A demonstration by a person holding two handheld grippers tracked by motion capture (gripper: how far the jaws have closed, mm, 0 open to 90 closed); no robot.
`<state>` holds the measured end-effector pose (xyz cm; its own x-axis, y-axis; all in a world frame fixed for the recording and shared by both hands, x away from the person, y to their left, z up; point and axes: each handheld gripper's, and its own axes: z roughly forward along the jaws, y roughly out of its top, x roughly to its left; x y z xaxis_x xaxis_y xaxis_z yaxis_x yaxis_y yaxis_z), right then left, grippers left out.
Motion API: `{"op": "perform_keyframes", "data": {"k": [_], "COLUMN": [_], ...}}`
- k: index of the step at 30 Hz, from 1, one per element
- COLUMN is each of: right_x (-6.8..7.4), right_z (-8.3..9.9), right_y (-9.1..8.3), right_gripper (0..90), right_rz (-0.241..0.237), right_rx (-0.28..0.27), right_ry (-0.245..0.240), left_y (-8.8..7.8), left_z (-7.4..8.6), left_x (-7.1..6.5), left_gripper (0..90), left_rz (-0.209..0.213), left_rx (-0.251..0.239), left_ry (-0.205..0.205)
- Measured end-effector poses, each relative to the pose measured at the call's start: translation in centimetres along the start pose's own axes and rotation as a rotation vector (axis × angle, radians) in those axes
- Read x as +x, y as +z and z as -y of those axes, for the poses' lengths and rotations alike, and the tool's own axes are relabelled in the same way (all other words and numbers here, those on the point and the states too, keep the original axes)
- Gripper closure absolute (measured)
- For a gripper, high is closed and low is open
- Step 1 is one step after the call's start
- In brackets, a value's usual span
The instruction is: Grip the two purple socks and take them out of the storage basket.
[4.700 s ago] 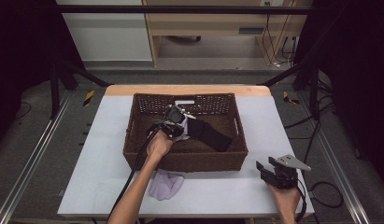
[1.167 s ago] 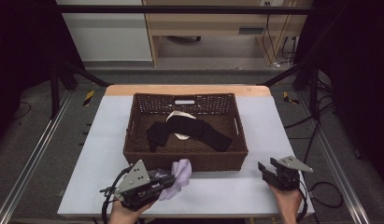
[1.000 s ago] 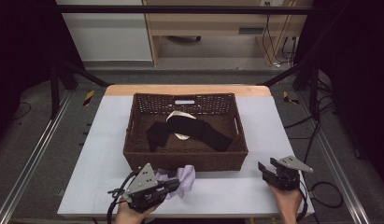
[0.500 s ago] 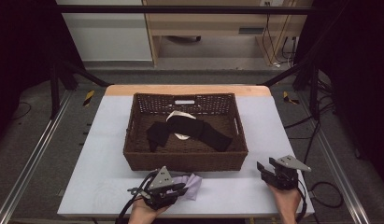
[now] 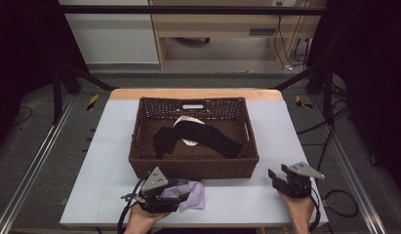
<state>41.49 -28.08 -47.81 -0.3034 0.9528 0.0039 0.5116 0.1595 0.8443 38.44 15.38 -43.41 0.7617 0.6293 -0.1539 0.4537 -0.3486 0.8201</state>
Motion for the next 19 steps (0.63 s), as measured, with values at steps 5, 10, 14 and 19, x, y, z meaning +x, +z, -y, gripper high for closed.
{"op": "perform_keyframes", "data": {"k": [5,10,14,19], "right_x": [0.0,-0.1,-0.1,-0.1], "right_z": [0.0,0.1,0.1,0.2], "right_y": [-0.1,-0.1,-0.1,-0.1], "right_gripper": [42.0,40.2,37.3,36.1], "right_rz": [0.007,0.01,0.012,0.014], "right_rx": [0.0,-0.002,0.0,0.002], "right_ry": [0.002,0.008,0.021,0.023], "left_y": [-1.7,-2.8,-3.6,-4.7], "left_z": [0.7,1.5,2.4,3.6], "left_x": [1.1,2.5,3.3,4.4], "left_gripper": [33.6,31.5,31.1,30.8], "left_rz": [-0.06,-0.125,-0.167,-0.242], "left_rx": [-0.017,-0.023,-0.025,-0.018], "left_ry": [-0.008,-0.028,-0.034,-0.023]}}
